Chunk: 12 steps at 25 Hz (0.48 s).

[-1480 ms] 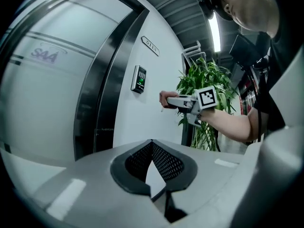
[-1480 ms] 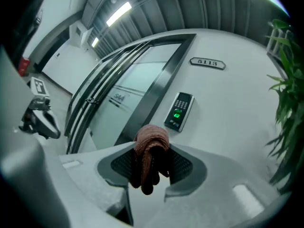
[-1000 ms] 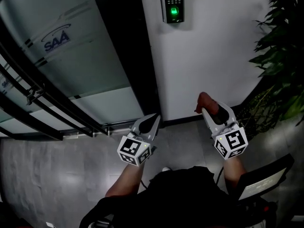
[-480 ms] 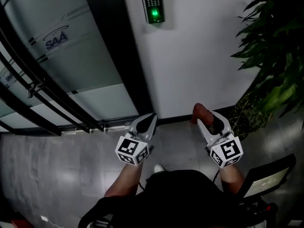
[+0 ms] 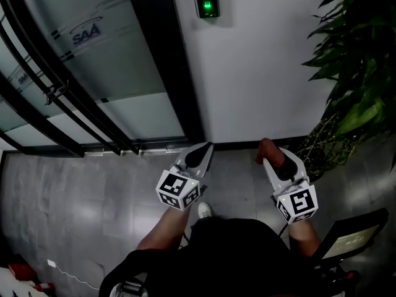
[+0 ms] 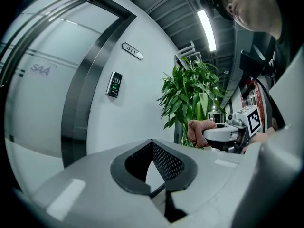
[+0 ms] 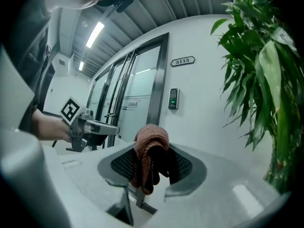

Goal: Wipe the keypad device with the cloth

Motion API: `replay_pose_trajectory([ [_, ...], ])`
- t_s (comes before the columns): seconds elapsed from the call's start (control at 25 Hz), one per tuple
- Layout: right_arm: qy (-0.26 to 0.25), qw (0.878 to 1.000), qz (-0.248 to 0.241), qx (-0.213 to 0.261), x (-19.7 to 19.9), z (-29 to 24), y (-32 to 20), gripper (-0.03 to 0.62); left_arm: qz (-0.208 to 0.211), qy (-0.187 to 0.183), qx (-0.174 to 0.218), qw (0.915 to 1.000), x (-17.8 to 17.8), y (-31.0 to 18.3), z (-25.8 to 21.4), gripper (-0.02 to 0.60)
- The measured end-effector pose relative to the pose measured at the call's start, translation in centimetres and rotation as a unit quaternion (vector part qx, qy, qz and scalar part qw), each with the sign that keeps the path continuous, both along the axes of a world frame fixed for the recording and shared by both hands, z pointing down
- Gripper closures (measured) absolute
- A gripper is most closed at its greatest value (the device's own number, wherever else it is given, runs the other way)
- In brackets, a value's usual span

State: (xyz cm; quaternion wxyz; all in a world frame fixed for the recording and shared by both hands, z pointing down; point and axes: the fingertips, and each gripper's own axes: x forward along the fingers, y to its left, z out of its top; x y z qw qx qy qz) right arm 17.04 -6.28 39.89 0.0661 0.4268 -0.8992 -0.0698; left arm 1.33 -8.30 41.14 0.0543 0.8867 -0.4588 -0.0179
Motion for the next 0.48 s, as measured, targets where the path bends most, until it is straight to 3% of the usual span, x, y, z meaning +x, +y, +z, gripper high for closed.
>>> replay_pose_trajectory([
  [0.48, 0.006, 1.000, -0.021, -0.002, -1.0, 1.2, 2.3, 0.450, -0.027, -0.010, 0.007, 0.9996, -0.6, 2.6, 0.2, 0.565],
])
